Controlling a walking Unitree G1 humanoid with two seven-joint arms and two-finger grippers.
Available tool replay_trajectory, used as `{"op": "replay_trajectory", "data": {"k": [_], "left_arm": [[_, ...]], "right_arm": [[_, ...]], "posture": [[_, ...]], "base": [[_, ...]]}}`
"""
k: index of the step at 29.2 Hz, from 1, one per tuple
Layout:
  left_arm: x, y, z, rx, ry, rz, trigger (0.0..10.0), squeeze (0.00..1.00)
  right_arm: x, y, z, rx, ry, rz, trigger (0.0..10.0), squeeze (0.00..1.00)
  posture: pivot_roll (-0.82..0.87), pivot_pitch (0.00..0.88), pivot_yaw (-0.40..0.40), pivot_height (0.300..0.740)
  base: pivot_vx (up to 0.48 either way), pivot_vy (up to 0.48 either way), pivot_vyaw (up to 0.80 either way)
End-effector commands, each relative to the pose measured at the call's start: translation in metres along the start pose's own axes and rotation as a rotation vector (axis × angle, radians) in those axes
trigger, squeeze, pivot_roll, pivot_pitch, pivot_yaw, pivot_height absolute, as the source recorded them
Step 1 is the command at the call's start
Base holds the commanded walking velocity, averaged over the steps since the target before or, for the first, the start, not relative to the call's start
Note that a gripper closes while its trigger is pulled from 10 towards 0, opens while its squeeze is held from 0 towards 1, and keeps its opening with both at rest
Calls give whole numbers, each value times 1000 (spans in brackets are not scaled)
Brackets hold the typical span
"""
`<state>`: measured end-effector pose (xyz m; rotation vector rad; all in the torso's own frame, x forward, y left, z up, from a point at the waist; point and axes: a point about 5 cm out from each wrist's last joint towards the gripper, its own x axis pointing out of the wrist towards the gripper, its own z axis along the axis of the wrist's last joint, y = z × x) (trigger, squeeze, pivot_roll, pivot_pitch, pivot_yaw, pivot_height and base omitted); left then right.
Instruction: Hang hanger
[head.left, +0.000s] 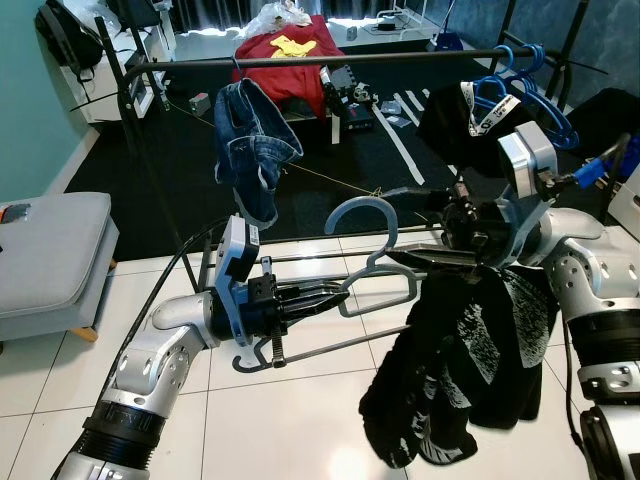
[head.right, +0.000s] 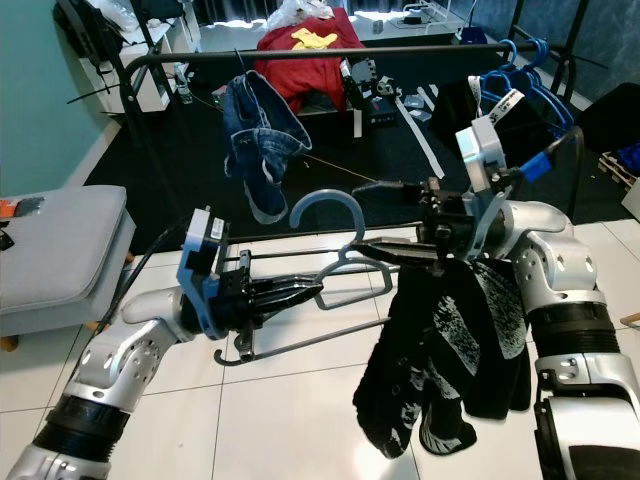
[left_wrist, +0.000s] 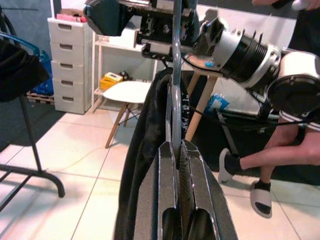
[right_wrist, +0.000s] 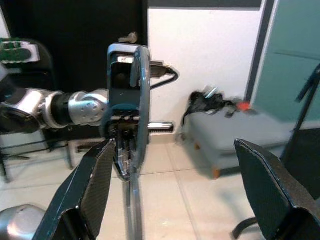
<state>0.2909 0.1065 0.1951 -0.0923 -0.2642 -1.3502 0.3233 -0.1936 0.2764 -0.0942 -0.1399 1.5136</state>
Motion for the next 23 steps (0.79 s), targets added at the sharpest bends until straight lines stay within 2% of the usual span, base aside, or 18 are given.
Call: {"op": "replay_trajectory", "data": {"k": [1, 9, 13, 16, 19, 21, 22, 23], "left_arm": [[-1, -1, 3, 13, -6, -21, 0, 0], [1, -4, 0, 15, 29, -47, 0, 0], [1, -5, -2, 19, 43, -48, 0, 0], [1, -6, -6, 24, 76, -52, 0, 0], [2, -6, -8, 25, 85, -56, 0, 0], [2, -7, -9, 26, 98, -58, 0, 0], [3, -7, -11, 27, 108, -59, 0, 0], [3, -7, -11, 27, 108, -59, 0, 0]], "right_arm": [[5, 1, 7, -8, 11, 46, 10000, 0], [6, 8, 13, 47, 116, 137, 10000, 0], [7, 9, 14, 53, 149, 149, 10000, 0], [10, 11, 17, 63, 228, 166, 10000, 0], [12, 10, 18, 64, 256, 169, 10000, 0], [14, 10, 19, 62, 280, 173, 9647, 0], [17, 9, 20, 60, 294, 176, 8863, 0], [17, 9, 20, 60, 294, 176, 8863, 0]], "posture": [[18, 99, 50, 740], [17, 91, 47, 740], [18, 89, 47, 740], [15, 85, 50, 740], [15, 83, 50, 740], [15, 80, 48, 740], [16, 79, 48, 740], [16, 79, 48, 740]], "base": [[0, 0, 0], [0, 0, 0], [0, 0, 0], [0, 0, 0], [0, 0, 0], [0, 0, 0], [0, 0, 0], [0, 0, 0]]}}
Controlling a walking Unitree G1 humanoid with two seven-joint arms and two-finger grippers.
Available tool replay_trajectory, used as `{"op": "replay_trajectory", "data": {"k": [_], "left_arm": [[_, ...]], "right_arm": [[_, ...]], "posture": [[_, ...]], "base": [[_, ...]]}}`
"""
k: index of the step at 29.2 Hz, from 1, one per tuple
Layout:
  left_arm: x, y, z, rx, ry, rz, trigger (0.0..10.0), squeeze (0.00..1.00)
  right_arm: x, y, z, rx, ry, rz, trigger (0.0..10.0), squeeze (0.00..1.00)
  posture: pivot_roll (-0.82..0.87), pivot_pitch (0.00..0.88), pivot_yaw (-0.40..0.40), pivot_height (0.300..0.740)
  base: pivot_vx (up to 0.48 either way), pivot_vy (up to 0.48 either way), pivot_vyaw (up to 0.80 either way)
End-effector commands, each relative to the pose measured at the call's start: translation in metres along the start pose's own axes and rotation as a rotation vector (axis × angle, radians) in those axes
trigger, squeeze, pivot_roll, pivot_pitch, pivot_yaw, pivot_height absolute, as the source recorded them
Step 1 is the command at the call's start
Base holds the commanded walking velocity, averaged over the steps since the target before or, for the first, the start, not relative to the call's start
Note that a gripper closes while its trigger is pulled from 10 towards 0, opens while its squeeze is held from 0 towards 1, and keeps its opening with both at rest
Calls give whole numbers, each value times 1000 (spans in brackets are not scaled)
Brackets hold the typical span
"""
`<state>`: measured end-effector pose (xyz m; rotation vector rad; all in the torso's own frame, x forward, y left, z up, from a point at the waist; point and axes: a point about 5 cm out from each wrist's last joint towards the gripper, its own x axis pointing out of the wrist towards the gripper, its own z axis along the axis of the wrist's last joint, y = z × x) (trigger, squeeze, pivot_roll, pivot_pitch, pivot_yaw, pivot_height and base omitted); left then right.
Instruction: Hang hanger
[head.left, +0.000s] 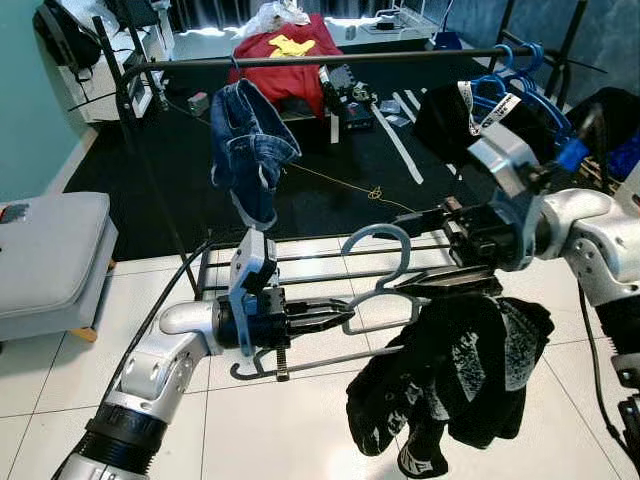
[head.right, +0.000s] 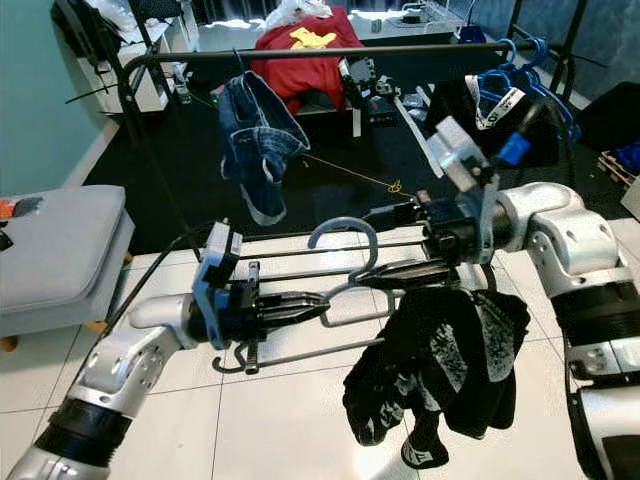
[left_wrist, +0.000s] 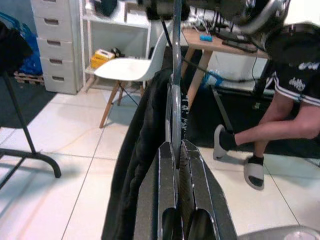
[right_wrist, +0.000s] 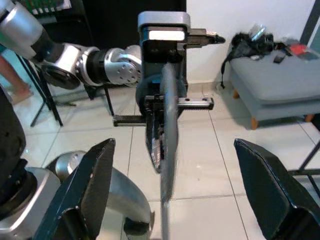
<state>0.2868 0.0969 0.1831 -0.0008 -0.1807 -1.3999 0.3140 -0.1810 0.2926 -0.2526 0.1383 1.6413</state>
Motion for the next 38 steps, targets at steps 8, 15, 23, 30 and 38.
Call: {"op": "replay_trajectory", "data": {"k": [8, 15, 23, 30, 38], "left_arm": [[-2, 0, -2, 16, 24, -2, 0, 0], [-2, 0, -3, 14, 38, 2, 0, 0], [-3, -1, -5, 17, 58, -3, 0, 0], [-3, -1, -6, 17, 65, -6, 0, 0], [-1, 0, -6, -8, 34, 16, 10000, 573]], "right_arm": [[7, 1, 3, -9, 82, 29, 6784, 0], [7, 2, 2, -1, 109, 33, 2627, 0], [4, 5, 3, 18, 147, 38, 0, 0], [4, 6, 3, 29, 154, 44, 0, 0], [5, 6, 3, 35, 106, 55, 0, 0]], "posture": [[18, 82, 49, 740], [17, 86, 51, 740], [16, 90, 52, 740], [15, 91, 51, 740], [11, 93, 46, 740]], "base": [[0, 0, 0], [0, 0, 0], [0, 0, 0], [0, 0, 0], [0, 0, 0]]}}
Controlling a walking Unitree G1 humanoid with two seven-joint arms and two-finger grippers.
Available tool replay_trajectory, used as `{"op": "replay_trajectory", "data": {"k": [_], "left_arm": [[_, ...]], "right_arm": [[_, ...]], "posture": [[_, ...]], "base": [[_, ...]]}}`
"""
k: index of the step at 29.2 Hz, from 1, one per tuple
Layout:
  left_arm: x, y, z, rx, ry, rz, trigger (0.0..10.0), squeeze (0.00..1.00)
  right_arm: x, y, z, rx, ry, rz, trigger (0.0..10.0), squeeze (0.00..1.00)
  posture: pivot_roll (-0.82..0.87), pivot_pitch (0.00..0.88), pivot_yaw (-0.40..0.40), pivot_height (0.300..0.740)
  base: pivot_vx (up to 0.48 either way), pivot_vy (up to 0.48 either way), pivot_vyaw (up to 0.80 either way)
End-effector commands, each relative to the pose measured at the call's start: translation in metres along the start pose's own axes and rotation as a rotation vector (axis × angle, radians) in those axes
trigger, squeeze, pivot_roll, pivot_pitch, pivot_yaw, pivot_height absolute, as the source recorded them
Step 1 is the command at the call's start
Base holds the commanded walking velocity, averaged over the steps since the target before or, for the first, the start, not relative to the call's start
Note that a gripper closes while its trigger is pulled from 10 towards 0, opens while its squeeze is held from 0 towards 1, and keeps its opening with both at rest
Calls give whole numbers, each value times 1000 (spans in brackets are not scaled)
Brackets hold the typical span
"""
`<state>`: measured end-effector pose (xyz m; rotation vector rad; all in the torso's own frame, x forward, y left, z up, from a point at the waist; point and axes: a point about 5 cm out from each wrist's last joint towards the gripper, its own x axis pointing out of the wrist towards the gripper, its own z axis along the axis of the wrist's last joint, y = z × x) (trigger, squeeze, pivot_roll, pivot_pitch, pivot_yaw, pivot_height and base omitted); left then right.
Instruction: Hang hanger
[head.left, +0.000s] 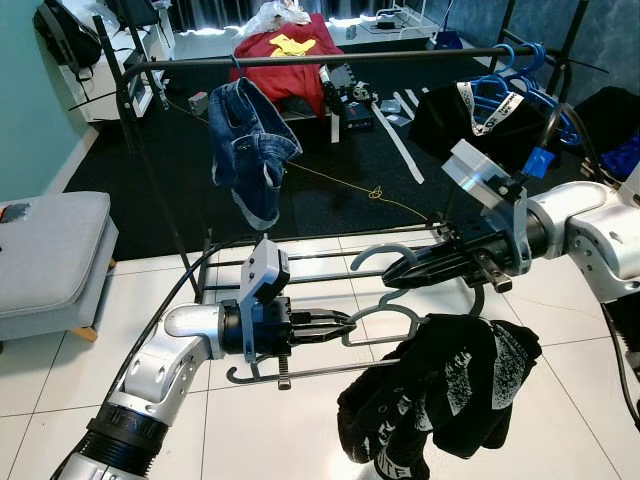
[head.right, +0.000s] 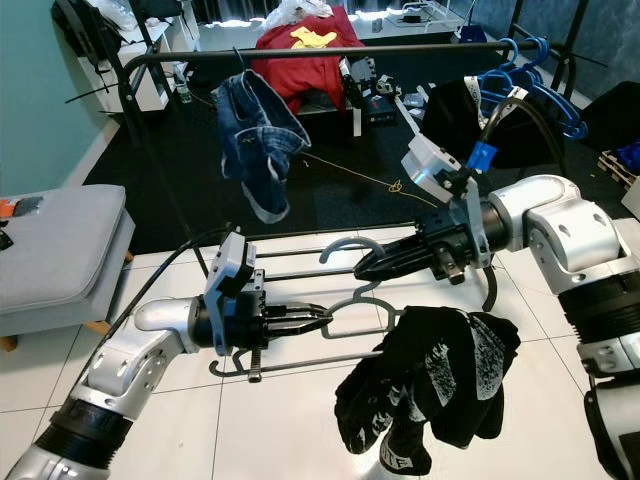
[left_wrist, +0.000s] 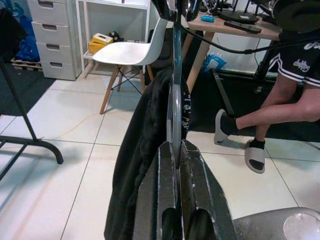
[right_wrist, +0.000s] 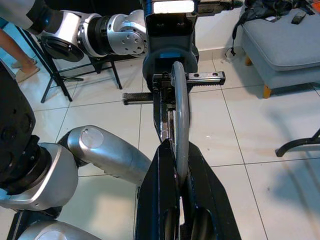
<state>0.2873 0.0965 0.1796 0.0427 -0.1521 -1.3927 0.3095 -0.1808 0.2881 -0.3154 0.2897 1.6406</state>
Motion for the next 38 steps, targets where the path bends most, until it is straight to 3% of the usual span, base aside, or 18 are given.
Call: {"op": "replay_trajectory", "data": {"k": [1, 2, 3, 4, 8, 9, 10, 11, 17, 18, 20, 21, 25, 32, 34, 38], "left_arm": [[-1, 0, -3, -22, -12, 11, 10000, 573], [-1, 0, -3, -30, -28, 20, 10000, 710], [-1, 0, -3, -30, -28, 20, 10000, 710], [0, 1, -2, -40, -43, 28, 10000, 1000], [0, 3, -1, -26, -66, 44, 10000, 1000], [-1, 4, -1, -30, -78, 53, 10000, 514], [-1, 4, -1, -30, -78, 53, 10000, 514], [-3, 7, 0, -23, -83, 80, 10000, 0], [-8, 14, 1, -19, -97, 142, 10000, 0], [-16, 24, 7, -9, -137, 221, 10000, 0], [-16, 24, 7, -9, -137, 221, 10000, 0], [-24, 33, 12, 5, -160, 283, 10000, 0], [-34, 41, 17, 22, -179, 348, 10000, 0], [-38, 42, 14, 29, -161, 377, 10000, 0], [-41, 42, 8, -2, -112, 408, 10000, 0], [-44, 40, 0, -27, -65, 419, 10000, 0]], "right_arm": [[3, 2, 7, -26, -24, 31, 0, 0], [2, 1, 8, -26, -33, 29, 0, 0], [2, 1, 8, -26, -33, 29, 0, 0], [2, 2, 8, -25, -40, 27, 0, 0], [0, 2, 6, -19, -49, 23, 0, 0], [-1, 3, 5, -13, -50, 22, 0, 0], [-1, 3, 5, -13, -50, 22, 0, 0], [-1, 4, 1, -4, -33, 19, 0, 0], [-2, 5, -8, 9, 19, 7, 0, 0], [-3, 5, -19, 20, 84, -17, 0, 0], [-3, 5, -19, 20, 84, -17, 0, 0], [-5, 5, -30, 30, 143, -39, 0, 0], [-8, 5, -43, 47, 207, -68, 0, 0], [-14, 4, -65, 37, 222, -176, 0, 0], [-16, -5, -67, -36, 183, -291, 0, 0], [-18, -10, -65, -74, 142, -363, 0, 0]], "posture": [[11, 93, 46, 740], [10, 93, 46, 740], [10, 93, 46, 740], [10, 93, 47, 740], [9, 93, 47, 740], [8, 95, 48, 740], [8, 95, 48, 740], [7, 95, 47, 740], [5, 96, 45, 740], [3, 96, 45, 740], [3, 96, 45, 740], [3, 96, 45, 740], [6, 96, 46, 740], [0, 97, 46, 740], [1, 96, 47, 740], [3, 94, 48, 740]], "base": [[0, 0, 0], [0, 0, 0], [0, 0, 0], [0, 0, 0], [0, 0, 0], [0, 0, 0], [0, 0, 0], [0, 0, 0], [0, 0, 0], [0, 0, 0], [0, 0, 0], [0, 0, 0], [0, 0, 0], [0, 0, 0], [0, 0, 0], [0, 0, 0]]}}
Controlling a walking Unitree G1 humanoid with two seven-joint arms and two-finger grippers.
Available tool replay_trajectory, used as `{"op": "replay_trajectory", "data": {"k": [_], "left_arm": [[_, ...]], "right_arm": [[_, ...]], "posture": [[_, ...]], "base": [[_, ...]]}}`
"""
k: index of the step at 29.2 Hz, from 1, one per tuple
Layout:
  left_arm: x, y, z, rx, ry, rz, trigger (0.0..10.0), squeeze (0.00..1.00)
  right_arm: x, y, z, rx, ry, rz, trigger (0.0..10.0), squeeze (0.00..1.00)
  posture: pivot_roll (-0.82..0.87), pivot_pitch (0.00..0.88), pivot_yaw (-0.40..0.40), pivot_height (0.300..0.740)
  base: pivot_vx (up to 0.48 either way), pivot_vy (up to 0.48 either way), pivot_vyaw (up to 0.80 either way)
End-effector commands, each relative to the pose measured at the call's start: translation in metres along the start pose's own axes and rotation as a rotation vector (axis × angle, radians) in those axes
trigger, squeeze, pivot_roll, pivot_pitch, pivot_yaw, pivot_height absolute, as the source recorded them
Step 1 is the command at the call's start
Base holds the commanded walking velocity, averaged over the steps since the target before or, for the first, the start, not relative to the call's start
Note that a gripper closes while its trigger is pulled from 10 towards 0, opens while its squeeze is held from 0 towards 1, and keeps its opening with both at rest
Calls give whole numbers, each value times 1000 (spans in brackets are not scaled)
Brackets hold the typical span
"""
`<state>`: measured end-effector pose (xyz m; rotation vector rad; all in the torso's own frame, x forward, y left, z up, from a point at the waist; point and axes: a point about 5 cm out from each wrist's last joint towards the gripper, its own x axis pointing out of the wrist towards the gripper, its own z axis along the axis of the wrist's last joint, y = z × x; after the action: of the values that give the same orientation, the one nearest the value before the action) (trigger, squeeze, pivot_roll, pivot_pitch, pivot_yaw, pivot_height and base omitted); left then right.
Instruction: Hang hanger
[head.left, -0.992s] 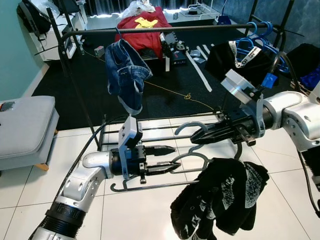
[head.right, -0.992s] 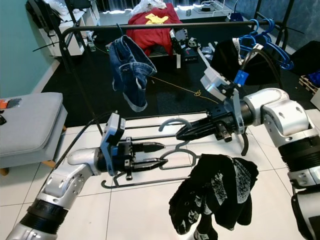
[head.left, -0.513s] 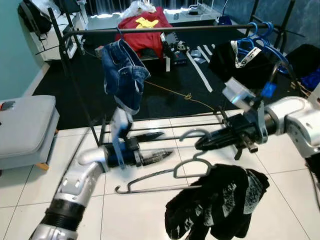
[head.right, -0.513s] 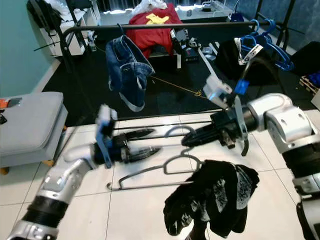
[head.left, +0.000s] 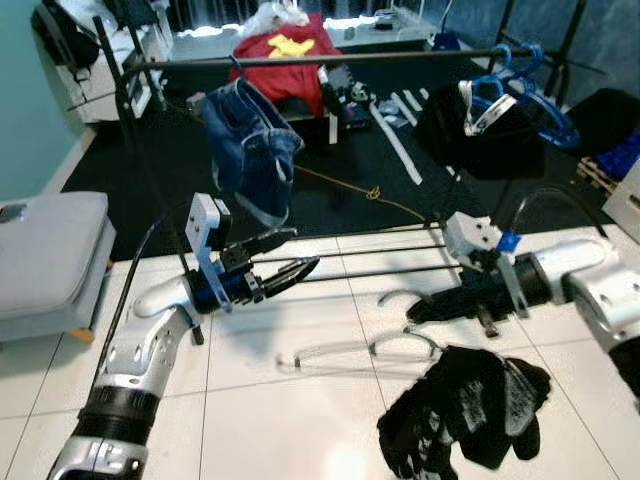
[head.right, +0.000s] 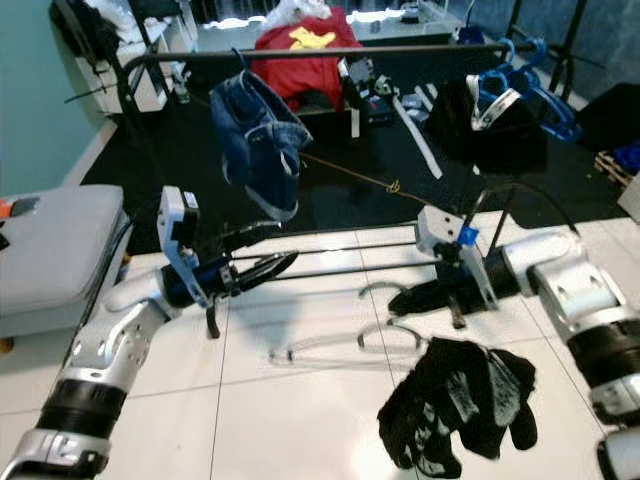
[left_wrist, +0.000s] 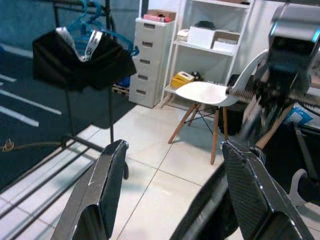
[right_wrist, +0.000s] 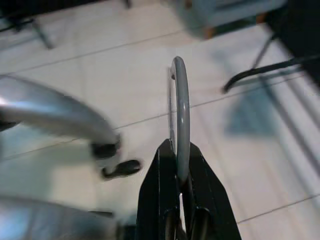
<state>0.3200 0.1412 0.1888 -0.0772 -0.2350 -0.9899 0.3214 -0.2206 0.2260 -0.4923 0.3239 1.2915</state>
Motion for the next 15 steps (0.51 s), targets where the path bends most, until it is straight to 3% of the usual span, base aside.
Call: {"op": "replay_trajectory", "data": {"k": [1, 4, 5, 9, 11, 15], "left_arm": [[-13, 3, -13, 6, 89, 37, 10000, 0], [-19, 7, -18, 16, 130, 86, 10000, 0], [-30, 16, -29, 15, 197, 189, 10000, 0], [-39, 20, -39, -16, 238, 238, 10000, 0], [-46, 9, -58, -123, 283, 196, 10000, 0], [-48, -7, -73, -209, 299, 124, 10000, 0]], "right_arm": [[-6, -7, 9, -54, -52, -80, 0, 0], [-9, -9, 10, -67, -62, -112, 0, 0], [-15, -14, 15, -71, -125, -157, 0, 0], [-18, -15, 22, -55, -212, -160, 0, 0], [-22, -14, 27, -43, -269, -121, 0, 0], [-23, -11, 29, -37, -272, -72, 0, 0]], "posture": [[4, 93, 48, 740], [6, 91, 47, 740], [6, 89, 47, 740], [6, 87, 48, 740], [1, 86, 51, 740], [-4, 85, 52, 740]], "base": [[0, 0, 0], [0, 0, 0], [0, 0, 0], [0, 0, 0], [0, 0, 0], [0, 0, 0]]}}
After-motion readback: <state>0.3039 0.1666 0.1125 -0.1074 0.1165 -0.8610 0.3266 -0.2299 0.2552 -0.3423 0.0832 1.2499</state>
